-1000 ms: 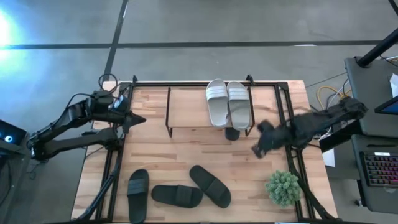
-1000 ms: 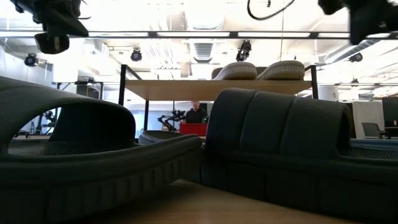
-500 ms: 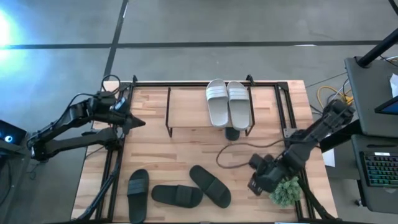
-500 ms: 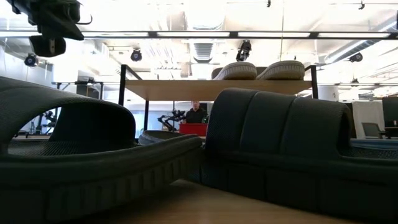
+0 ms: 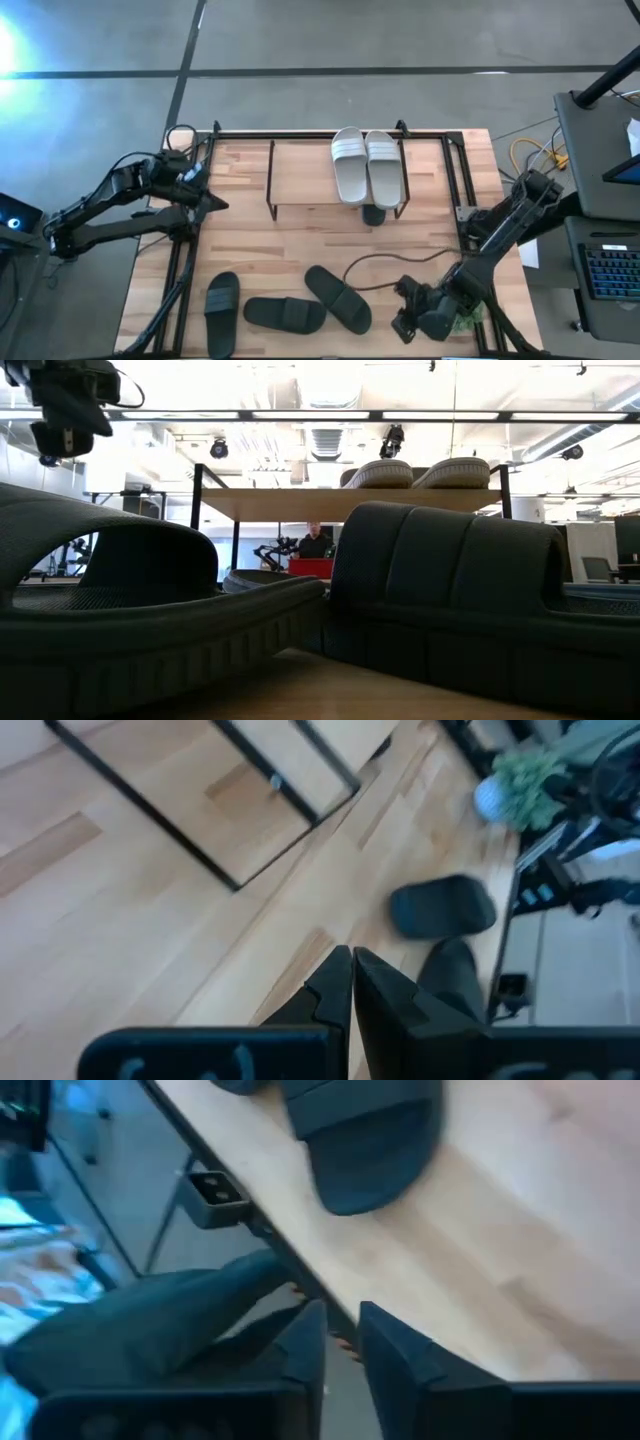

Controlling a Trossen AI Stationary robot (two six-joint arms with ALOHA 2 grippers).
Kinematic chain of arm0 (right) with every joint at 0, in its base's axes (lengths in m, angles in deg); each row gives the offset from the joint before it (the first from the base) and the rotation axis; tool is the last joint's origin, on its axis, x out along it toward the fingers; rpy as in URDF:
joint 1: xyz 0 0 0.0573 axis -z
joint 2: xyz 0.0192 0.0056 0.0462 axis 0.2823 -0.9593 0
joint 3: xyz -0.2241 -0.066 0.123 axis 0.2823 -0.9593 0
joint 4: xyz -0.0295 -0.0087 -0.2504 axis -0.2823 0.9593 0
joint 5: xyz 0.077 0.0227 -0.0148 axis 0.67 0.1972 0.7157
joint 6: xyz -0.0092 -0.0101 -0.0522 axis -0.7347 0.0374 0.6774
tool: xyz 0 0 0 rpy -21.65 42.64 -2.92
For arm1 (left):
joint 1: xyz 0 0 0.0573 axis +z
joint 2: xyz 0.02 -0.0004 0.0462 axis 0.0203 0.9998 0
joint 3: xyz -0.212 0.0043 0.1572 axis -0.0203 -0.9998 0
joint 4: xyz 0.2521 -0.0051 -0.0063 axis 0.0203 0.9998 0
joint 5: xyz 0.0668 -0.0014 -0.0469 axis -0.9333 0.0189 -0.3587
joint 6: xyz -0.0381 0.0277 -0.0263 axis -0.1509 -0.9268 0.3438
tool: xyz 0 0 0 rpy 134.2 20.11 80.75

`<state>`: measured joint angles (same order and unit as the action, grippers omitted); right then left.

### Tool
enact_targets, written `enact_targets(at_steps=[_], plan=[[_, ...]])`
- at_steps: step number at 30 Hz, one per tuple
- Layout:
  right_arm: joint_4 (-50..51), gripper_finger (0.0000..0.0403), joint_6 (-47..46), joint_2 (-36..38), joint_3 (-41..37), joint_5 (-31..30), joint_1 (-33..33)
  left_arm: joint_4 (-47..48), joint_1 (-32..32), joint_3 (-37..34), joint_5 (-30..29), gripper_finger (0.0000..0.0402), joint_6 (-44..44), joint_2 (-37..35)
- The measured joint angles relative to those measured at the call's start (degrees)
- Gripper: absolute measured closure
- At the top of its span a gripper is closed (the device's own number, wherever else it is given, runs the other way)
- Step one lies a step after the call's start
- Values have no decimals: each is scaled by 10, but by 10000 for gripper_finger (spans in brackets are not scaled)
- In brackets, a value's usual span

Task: Pick and place slides into the shelf
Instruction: Put the black slipper under the shelf

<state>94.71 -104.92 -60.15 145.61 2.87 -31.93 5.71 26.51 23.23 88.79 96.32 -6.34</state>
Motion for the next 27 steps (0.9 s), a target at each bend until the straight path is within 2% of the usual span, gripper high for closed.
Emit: enact_targets(at_steps=[3, 5, 7, 10, 12, 14, 20, 27], plan=[[-65, 304, -39, -37, 0, -29, 1, 20, 0, 0, 0, 402, -27, -1], [-118, 281, -83, -66, 0, -72, 3, 27, 0, 0, -1, 402, -49, -4], [-177, 263, -140, -96, 0, -134, 4, 37, 0, 0, 0, 402, -68, -10], [-270, 245, -230, -142, 0, -260, 3, 50, 0, 0, 1, 402, -90, -23], [-300, 239, -273, -172, 9, -317, 3, 56, 0, 1, 5, 402, -112, -34], [-300, 235, -300, -204, 36, -325, 4, 73, 0, 1, 5, 402, -135, -46], [-258, 234, -328, -282, 133, -289, 10, 90, 0, 1, 6, 402, -177, -75], [-62, 234, -357, -318, 252, -274, 10, 93, 0, 1, 6, 402, -183, -93]])
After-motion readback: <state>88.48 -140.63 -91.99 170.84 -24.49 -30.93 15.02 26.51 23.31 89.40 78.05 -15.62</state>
